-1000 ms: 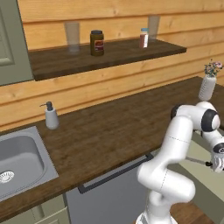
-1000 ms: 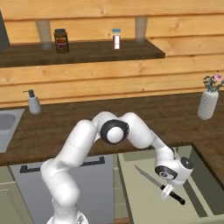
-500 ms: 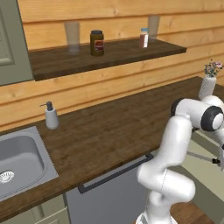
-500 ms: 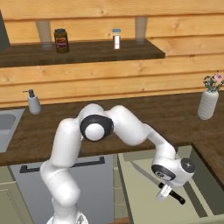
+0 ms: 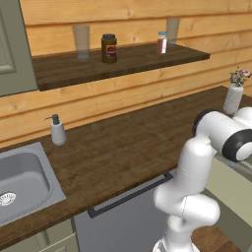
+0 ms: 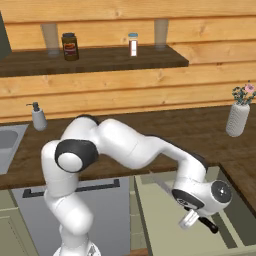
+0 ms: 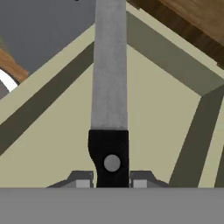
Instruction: Pick up the knife from the drawer and place it on the cutting board. Then place the meat from the plate to the cutting board.
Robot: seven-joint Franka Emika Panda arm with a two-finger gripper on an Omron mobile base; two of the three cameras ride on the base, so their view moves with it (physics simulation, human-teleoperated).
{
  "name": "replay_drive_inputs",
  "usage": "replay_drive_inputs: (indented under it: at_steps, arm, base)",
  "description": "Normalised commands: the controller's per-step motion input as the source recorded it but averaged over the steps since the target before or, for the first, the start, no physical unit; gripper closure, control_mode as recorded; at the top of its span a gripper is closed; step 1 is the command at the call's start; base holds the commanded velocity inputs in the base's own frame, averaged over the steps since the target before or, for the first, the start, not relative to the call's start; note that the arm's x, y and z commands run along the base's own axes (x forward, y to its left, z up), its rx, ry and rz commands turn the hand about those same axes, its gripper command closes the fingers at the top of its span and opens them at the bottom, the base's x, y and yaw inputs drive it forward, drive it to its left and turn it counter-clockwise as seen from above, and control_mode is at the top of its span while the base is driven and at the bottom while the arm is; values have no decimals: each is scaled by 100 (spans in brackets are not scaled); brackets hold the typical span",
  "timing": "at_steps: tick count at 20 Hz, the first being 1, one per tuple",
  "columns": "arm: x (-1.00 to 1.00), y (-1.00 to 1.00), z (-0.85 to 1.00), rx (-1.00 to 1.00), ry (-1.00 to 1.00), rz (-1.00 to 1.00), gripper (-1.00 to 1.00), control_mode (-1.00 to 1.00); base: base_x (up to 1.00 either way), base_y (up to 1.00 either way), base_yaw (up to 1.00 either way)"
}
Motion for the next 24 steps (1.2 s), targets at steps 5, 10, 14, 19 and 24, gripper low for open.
replay_drive_inputs:
  at_steps: [5, 10, 14, 19, 24]
  arm:
    - [7, 65, 100, -2, -23, -11, 100, -100]
    - [32, 100, 100, -4, -12, -6, 100, -100]
    - [44, 100, 97, -9, 0, -4, 100, -100]
    - [58, 100, 69, -13, 6, -4, 100, -100]
    - [43, 49, 8, -7, 14, 0, 100, 100]
  base:
    - [0, 0, 0]
    - [0, 0, 0]
    - [0, 0, 0]
    - [0, 0, 0]
    - [4, 18, -1]
